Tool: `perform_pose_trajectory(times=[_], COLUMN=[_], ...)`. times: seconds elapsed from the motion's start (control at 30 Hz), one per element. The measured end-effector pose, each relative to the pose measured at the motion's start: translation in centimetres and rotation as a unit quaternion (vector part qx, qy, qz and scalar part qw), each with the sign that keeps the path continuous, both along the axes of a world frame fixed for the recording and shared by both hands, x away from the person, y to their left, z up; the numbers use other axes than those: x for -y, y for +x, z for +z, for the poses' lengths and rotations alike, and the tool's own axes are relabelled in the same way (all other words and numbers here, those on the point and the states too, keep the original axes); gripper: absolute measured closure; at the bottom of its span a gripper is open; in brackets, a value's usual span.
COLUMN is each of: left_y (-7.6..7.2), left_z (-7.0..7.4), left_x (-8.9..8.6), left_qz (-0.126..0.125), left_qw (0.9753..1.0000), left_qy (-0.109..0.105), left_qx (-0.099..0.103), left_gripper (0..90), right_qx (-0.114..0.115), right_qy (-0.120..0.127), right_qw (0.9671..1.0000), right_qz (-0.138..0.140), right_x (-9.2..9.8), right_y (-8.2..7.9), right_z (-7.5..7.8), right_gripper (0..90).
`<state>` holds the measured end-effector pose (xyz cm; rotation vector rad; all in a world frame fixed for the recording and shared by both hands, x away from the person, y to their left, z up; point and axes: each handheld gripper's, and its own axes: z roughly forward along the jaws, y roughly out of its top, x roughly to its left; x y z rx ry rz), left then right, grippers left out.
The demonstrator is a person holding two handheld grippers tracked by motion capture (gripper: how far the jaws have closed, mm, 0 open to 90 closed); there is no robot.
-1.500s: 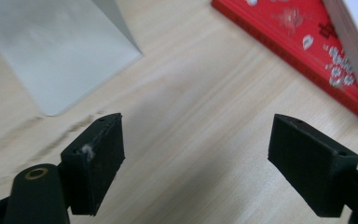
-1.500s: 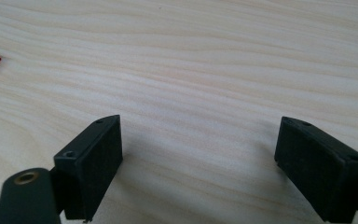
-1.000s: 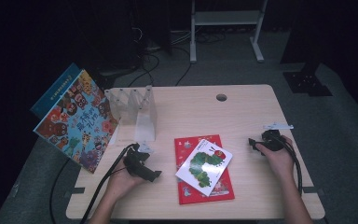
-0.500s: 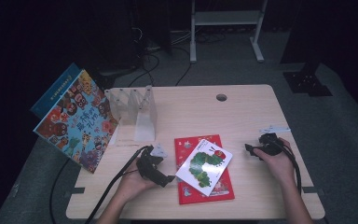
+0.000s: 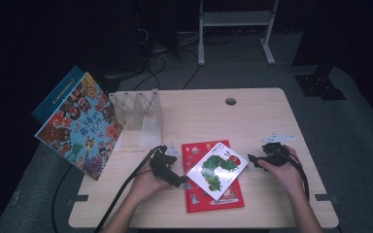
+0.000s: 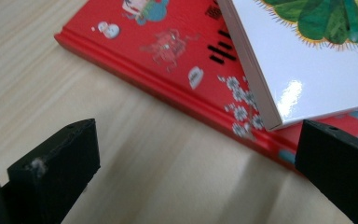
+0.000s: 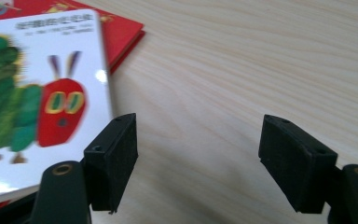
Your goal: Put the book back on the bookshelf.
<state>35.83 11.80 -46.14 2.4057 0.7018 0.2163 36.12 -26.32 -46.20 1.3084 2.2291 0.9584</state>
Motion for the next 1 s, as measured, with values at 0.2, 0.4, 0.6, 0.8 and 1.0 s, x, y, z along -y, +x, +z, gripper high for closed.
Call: perform_pose_trajectory(times=[0.2,0.4,0.6,0.8,1.0], left_y=[1.1,0.9,0.7,0.8,0.5], left_z=[-0.2,-0.1,0.1,-0.6,-1.3], left_x=[0.7,-0.2,-2.5,-3.6,-4.1], left_qz=[0.0,0.005,0.016,0.022,0.016], left_qw=[1.0,0.9999,0.9996,0.9996,0.9997], left_qy=[-0.001,-0.001,-0.019,-0.011,0.0], left_qx=[-0.002,-0.011,-0.016,-0.015,0.019], left_gripper=[0.0,0.0,0.0,0.0,0.0], right_qx=[0.002,-0.006,-0.022,-0.032,-0.042], right_qy=[0.001,0.01,0.014,0.014,0.018], right_qw=[1.0,0.9996,0.9979,0.9967,0.9958], right_qz=[0.009,0.027,0.06,0.074,0.079], right_x=[-0.5,-0.4,-1.1,-1.5,-1.7], right_y=[-0.6,-1.2,-1.7,-1.9,-2.0], right_z=[0.5,1.0,1.3,1.3,1.6], right_gripper=[29.6,49.8,75.3,89.3,89.5])
